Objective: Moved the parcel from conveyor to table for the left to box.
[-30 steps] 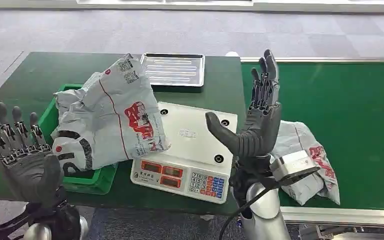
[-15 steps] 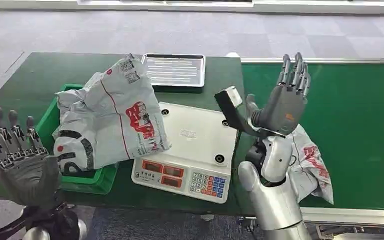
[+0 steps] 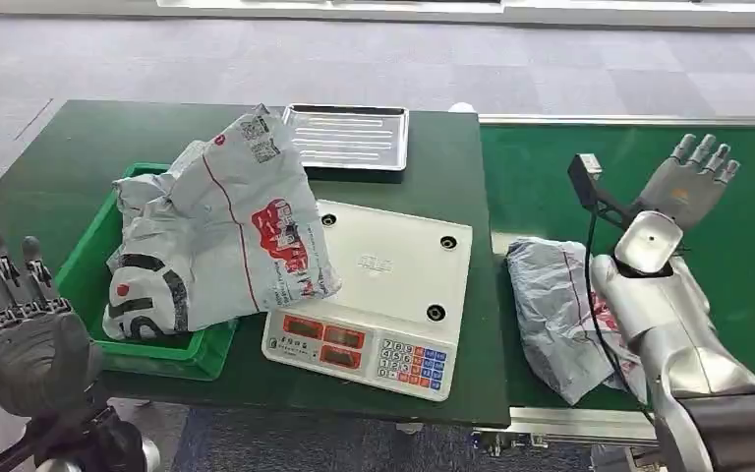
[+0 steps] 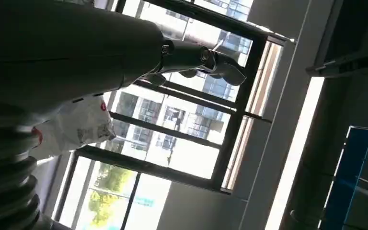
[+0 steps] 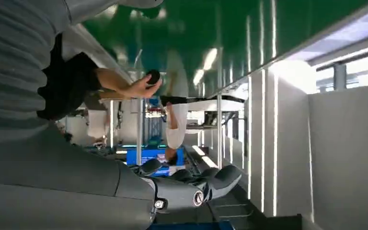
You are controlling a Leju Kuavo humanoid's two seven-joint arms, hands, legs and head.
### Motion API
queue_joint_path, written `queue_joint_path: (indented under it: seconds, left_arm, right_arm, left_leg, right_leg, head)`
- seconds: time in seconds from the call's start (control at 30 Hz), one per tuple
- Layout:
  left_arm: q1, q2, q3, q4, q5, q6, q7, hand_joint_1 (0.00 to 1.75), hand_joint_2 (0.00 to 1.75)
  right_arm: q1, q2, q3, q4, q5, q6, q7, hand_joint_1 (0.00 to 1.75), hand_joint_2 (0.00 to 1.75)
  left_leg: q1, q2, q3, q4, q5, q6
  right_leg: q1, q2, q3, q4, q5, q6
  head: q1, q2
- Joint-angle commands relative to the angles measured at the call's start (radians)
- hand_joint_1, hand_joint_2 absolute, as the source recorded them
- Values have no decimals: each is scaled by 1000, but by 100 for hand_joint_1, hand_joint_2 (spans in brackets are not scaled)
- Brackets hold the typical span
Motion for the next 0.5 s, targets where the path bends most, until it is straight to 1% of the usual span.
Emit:
queue_joint_path:
  seconds: [0.03, 0.13, 0.17, 0.2, 0.23, 0.27, 0.3, 0.33, 0.4, 0.43, 0.5]
  left_arm:
    - [8, 34, -17, 17, 2, 17, -7, 0, 175]
    - [10, 35, -19, 13, 2, 18, -7, 0, 175]
    - [11, 36, -20, 15, 2, 19, -7, 0, 175]
    - [12, 38, -20, 17, 2, 21, -6, 0, 175]
    - [12, 39, -19, 21, 2, 20, -9, 0, 175]
    - [9, 41, -21, 35, 0, 5, -17, 0, 175]
    - [3, 40, -18, 51, 0, -2, -24, 0, 175]
    - [-15, 42, -13, 83, -1, -31, -38, 0, 175]
    - [-27, 38, -5, 103, -3, -40, -42, 0, 175]
    - [-27, 38, -5, 103, -3, -40, -42, 0, 175]
    - [-27, 37, -4, 101, -3, -40, -42, 0, 175]
  right_arm:
    - [-120, -16, 39, 248, 0, 55, 62, 0, 175]
    - [-120, -17, 39, 254, 0, 75, 77, 0, 175]
    - [-127, -18, 27, 259, -2, 109, 77, 0, 175]
    - [-141, -9, -24, 282, -51, 198, 61, 0, 175]
    - [-143, -11, -32, 272, -54, 219, 54, 0, 175]
    - [-162, 14, -182, 305, -209, 378, -56, 0, 175]
    - [-156, 17, -205, 294, -231, 407, -87, 0, 175]
    - [-136, 17, -298, 287, -332, 526, -236, 0, 175]
    - [-119, 12, -306, 287, -331, 515, -244, 0, 175]
    - [-118, 11, -306, 288, -331, 515, -244, 0, 175]
    - [-119, 12, -307, 287, -330, 515, -245, 0, 175]
  left_leg:
    - [-1, 3, 4, -2, -1, 1]
    - [0, 3, 3, -1, -1, 1]
    - [-1, 3, 5, -2, -1, 1]
    - [0, 3, 3, -1, -1, 1]
    - [-1, 3, 2, -1, -1, 0]
    - [-1, 3, 3, -2, -1, 1]
    - [-1, 3, 2, -1, -1, 1]
    - [-1, 4, 3, -2, -1, 1]
    - [-1, 1, 2, -2, 0, 0]
    - [-1, 1, 4, -3, 0, 1]
    - [-1, 3, 2, -2, -1, 0]
  right_leg:
    - [-1, 3, 3, -2, 0, 0]
    - [0, 2, 2, -1, 0, 0]
    - [0, 3, 4, -2, -1, 0]
    - [0, 2, 2, -1, -1, 0]
    - [-1, 2, 1, 0, -1, 0]
    - [-1, 2, 2, -1, -1, 0]
    - [-1, 3, 1, 0, -1, 0]
    - [-1, 4, 2, -1, 0, 0]
    - [-1, 1, 2, -1, -1, 0]
    - [0, 1, 4, -3, 0, 0]
    - [-1, 2, 1, -1, 0, 0]
  head:
    - [0, 0]
    - [0, 0]
    - [0, 0]
    - [0, 0]
    - [0, 0]
    - [0, 0]
    - [0, 0]
    - [0, 0]
    - [0, 0]
    - [0, 0]
    - [0, 0]
